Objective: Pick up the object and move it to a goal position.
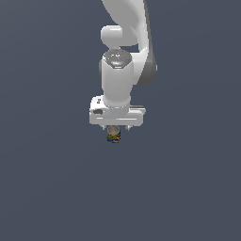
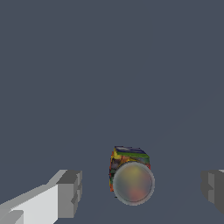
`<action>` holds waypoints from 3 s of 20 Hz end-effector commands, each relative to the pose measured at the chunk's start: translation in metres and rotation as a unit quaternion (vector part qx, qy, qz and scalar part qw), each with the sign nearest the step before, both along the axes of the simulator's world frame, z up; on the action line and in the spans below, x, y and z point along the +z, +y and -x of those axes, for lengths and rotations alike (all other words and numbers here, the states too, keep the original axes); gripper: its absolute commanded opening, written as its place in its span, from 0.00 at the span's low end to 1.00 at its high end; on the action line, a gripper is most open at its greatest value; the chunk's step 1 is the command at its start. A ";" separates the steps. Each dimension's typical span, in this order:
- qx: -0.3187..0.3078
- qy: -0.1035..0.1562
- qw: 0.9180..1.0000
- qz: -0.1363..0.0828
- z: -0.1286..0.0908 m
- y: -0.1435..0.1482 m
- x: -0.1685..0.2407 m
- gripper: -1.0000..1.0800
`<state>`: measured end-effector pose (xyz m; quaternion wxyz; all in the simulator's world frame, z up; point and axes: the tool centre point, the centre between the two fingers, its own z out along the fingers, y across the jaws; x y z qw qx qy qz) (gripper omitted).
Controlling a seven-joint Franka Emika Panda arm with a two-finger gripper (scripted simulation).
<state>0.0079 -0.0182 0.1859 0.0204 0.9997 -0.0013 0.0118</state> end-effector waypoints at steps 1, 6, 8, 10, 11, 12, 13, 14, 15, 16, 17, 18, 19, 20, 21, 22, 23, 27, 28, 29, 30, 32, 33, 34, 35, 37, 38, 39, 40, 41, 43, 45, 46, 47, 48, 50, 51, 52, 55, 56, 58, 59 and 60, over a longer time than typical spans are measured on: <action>0.000 0.000 1.000 0.000 0.000 0.000 0.000 0.96; 0.009 -0.009 1.000 0.003 -0.002 -0.002 0.006 0.96; 0.014 -0.013 1.000 0.005 -0.004 -0.003 0.010 0.96; 0.016 -0.015 1.000 0.006 -0.005 -0.004 0.011 0.96; 0.015 -0.015 1.000 0.006 -0.004 -0.004 0.011 0.96; 0.015 -0.014 1.000 0.006 -0.004 -0.004 0.010 0.96; 0.014 -0.014 1.000 0.005 -0.004 -0.004 0.009 0.96; 0.013 -0.013 1.000 0.005 -0.003 -0.004 0.008 0.96; 0.011 -0.013 1.000 0.004 -0.002 -0.004 0.006 0.96; 0.010 -0.012 1.000 0.003 0.000 -0.004 0.003 0.96; 0.007 -0.012 1.000 0.002 0.002 -0.005 0.000 0.96; 0.004 -0.011 1.000 0.001 0.004 -0.005 -0.003 0.96; 0.001 -0.010 1.000 -0.001 0.006 -0.006 -0.007 0.96; -0.003 -0.008 1.000 -0.002 0.009 -0.006 -0.012 0.96; -0.007 -0.007 1.000 -0.004 0.013 -0.007 -0.017 0.96; -0.012 -0.005 1.000 -0.006 0.016 -0.008 -0.023 0.96; -0.017 -0.004 1.000 -0.008 0.020 -0.009 -0.029 0.96; -0.040 0.003 0.999 -0.015 0.039 -0.013 -0.053 0.96; -0.044 0.004 0.999 -0.016 0.043 -0.014 -0.058 0.96; -0.049 0.006 0.999 -0.017 0.046 -0.014 -0.062 0.96; -0.052 0.007 0.998 -0.018 0.049 -0.015 -0.066 0.96; -0.058 0.009 0.998 -0.020 0.055 -0.016 -0.072 0.96; -0.061 0.009 0.998 -0.020 0.057 -0.017 -0.074 0.96; -0.062 0.010 0.998 -0.021 0.058 -0.017 -0.076 0.96; -0.064 0.010 0.998 -0.021 0.059 -0.017 -0.077 0.96; -0.065 0.010 0.998 -0.021 0.060 -0.017 -0.078 0.96; -0.063 0.010 0.998 -0.021 0.059 -0.017 -0.077 0.96; -0.063 0.010 0.998 -0.021 0.059 -0.017 -0.077 0.96; -0.063 0.010 0.998 -0.021 0.059 -0.017 -0.078 0.96; -0.063 0.010 0.998 -0.021 0.059 -0.017 -0.080 0.96; -0.064 0.010 0.998 -0.021 0.060 -0.017 -0.085 0.96; -0.064 0.010 0.998 -0.021 0.060 -0.017 -0.093 0.96; -0.064 0.010 0.998 -0.021 0.060 -0.017 -0.098 0.96; -0.064 0.010 0.998 -0.021 0.061 -0.017 -0.104 0.96; -0.064 0.010 0.998 -0.021 0.061 -0.017 -0.109 0.96; -0.064 0.010 0.998 -0.021 0.061 -0.017 -0.118 0.96; -0.064 0.010 0.998 -0.021 0.061 -0.017 -0.121 0.96; -0.065 0.010 0.998 -0.021 0.061 -0.017 -0.124 0.96; -0.065 0.010 0.998 -0.021 0.060 -0.017 -0.128 0.96; -0.065 0.010 0.998 -0.021 0.060 -0.017 -0.128 0.96; -0.065 0.010 0.998 -0.021 0.060 -0.017 -0.128 0.00; -0.065 0.010 0.998 -0.021 0.060 -0.017 -0.128 0.00; -0.065 0.010 0.998 -0.021 0.060 -0.017 -0.128 0.00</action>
